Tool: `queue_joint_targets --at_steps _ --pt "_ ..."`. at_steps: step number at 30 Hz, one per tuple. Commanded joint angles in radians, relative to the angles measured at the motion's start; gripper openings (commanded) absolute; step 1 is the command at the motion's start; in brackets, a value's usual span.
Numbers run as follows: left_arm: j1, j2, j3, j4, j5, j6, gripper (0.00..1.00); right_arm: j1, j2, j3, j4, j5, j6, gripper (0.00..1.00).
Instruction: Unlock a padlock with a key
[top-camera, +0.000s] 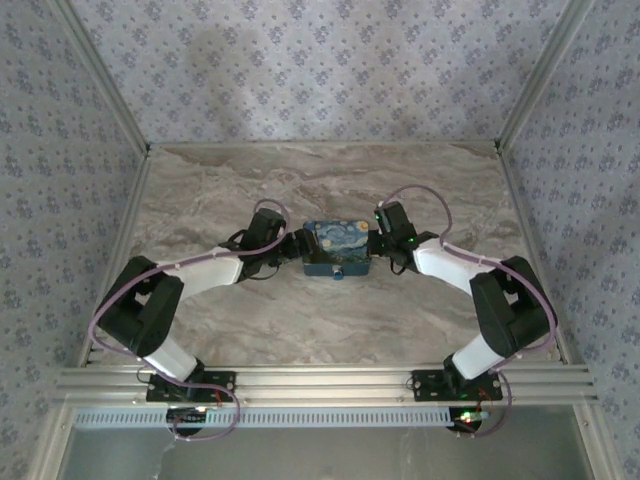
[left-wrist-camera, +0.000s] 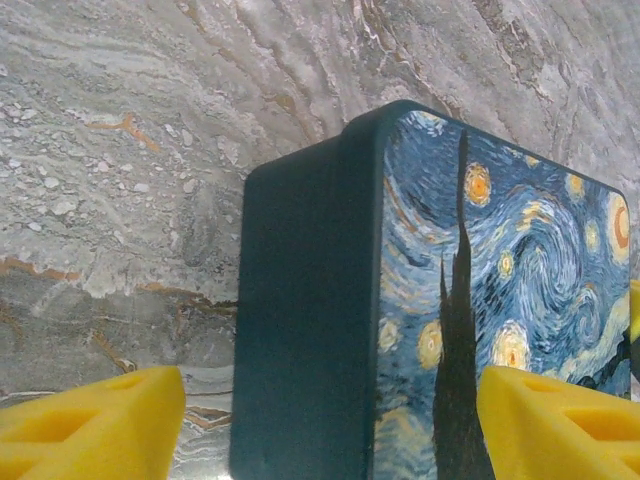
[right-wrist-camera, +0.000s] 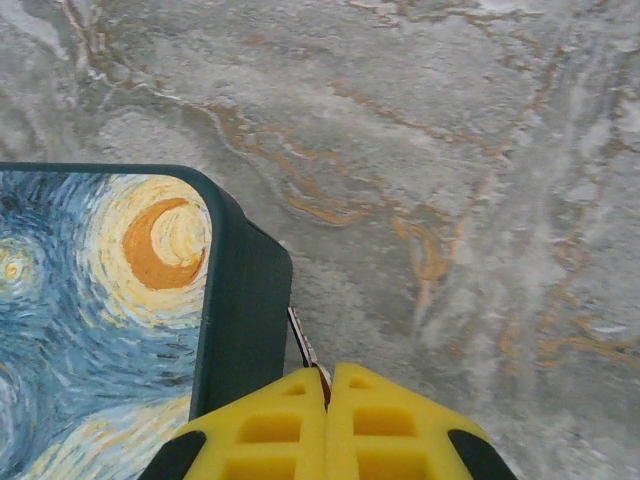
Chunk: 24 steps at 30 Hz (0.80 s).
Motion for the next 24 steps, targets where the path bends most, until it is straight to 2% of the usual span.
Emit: queue_joint_targets --at_steps 1,13,24 --pt "0.015 0.005 0.024 0.045 0.026 -0.013 0.76 0.019 0.02 0.034 0.021 -0.009 0.032 0.0" --pt "0.076 -0.009 0.019 0.051 0.048 -0.005 0.75 0.08 0.111 0.133 0.02 -0.02 0.055 0.0" --pt "0.107 0.051 0.061 0.095 0.116 -0.002 0.75 0.103 0.147 0.187 -0.015 0.006 0.067 0.0"
